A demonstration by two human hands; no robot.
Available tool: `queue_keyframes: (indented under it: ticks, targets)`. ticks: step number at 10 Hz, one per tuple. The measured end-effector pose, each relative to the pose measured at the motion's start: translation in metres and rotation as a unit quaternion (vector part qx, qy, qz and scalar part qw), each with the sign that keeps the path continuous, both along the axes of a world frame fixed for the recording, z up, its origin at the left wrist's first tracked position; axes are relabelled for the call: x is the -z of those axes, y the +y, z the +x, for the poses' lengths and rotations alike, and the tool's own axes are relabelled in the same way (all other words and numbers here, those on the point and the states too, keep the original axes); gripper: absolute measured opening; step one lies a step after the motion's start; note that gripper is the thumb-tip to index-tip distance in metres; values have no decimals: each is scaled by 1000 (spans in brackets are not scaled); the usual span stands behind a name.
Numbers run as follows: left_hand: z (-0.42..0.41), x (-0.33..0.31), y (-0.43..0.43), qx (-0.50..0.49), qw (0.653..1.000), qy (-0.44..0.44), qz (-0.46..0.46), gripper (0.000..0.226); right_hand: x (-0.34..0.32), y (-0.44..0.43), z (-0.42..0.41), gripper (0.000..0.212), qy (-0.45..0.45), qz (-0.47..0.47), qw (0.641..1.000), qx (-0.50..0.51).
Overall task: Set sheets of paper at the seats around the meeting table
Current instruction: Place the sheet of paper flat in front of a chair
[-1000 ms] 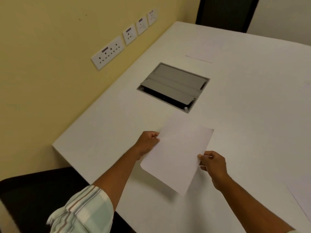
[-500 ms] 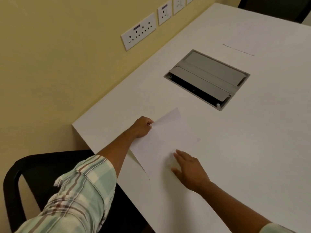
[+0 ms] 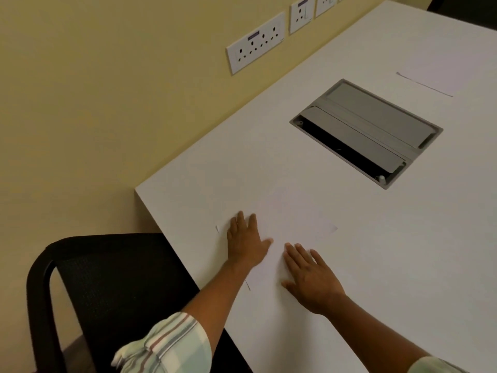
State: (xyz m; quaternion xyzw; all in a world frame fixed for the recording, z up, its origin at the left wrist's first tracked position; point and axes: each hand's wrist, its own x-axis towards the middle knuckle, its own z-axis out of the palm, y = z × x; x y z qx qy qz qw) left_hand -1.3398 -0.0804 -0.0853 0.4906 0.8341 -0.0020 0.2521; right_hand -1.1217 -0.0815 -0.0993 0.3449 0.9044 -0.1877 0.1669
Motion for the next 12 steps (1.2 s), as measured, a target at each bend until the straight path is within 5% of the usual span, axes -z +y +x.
queue_keyframes:
  ticks: [1,7,12]
  targets:
    - [0,14,-11,19,999,1,-28,111,2,8,-2,81,-3,6,1000,-12]
    - [0,13,-1,15,999,27,-15,111,-8,37,-4,76,-17,-6,999,-30]
    - [56,-23,-22,135,987,73,45,94,-47,8,67,85,64,12,979,191]
